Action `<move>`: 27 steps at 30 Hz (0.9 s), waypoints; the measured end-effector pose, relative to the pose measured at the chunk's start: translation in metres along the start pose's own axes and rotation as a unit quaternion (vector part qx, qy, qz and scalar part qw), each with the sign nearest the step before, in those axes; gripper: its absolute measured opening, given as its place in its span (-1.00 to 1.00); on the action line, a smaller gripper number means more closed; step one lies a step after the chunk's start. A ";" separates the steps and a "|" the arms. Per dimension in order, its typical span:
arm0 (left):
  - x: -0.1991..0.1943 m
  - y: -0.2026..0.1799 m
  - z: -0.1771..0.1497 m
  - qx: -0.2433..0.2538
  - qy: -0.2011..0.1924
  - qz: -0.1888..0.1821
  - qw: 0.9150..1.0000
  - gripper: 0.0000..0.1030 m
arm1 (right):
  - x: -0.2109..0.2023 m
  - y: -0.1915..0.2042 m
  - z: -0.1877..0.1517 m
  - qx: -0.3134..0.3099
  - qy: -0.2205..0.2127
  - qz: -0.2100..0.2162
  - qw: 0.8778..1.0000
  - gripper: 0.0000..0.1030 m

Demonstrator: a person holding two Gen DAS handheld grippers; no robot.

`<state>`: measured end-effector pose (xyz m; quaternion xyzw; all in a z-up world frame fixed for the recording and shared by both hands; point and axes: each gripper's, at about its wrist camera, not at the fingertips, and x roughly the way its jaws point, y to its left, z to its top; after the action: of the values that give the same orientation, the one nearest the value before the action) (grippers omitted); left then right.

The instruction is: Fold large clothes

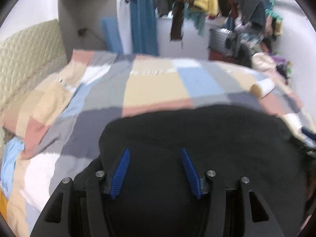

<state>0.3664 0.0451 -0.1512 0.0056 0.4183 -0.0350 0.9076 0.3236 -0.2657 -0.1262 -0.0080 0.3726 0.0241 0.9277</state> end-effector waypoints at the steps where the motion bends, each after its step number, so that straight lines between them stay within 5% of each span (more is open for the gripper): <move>1: 0.004 0.004 -0.003 -0.009 0.005 -0.011 1.000 0.07 | -0.001 -0.004 -0.001 -0.006 -0.001 -0.012 1.000 0.87; 9: 0.016 0.008 -0.012 -0.018 -0.016 -0.026 0.999 0.12 | 0.034 -0.044 -0.021 0.070 0.046 -0.002 0.996 0.98; 17: 0.011 0.010 -0.015 -0.034 -0.023 -0.027 0.999 0.13 | 0.037 -0.043 -0.027 0.085 0.041 0.005 0.996 0.99; 21: -0.015 0.012 -0.017 -0.046 -0.030 -0.029 0.998 0.15 | 0.017 -0.042 -0.022 0.085 0.024 -0.005 0.996 0.99; 27: -0.093 0.009 -0.014 -0.045 -0.077 -0.039 0.995 0.45 | -0.043 -0.036 -0.010 0.112 -0.023 0.043 0.993 0.99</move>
<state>0.2963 0.0597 -0.0892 -0.0540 0.3481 -0.0523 0.9344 0.2877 -0.3034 -0.1041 0.1125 0.3514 0.0222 0.9292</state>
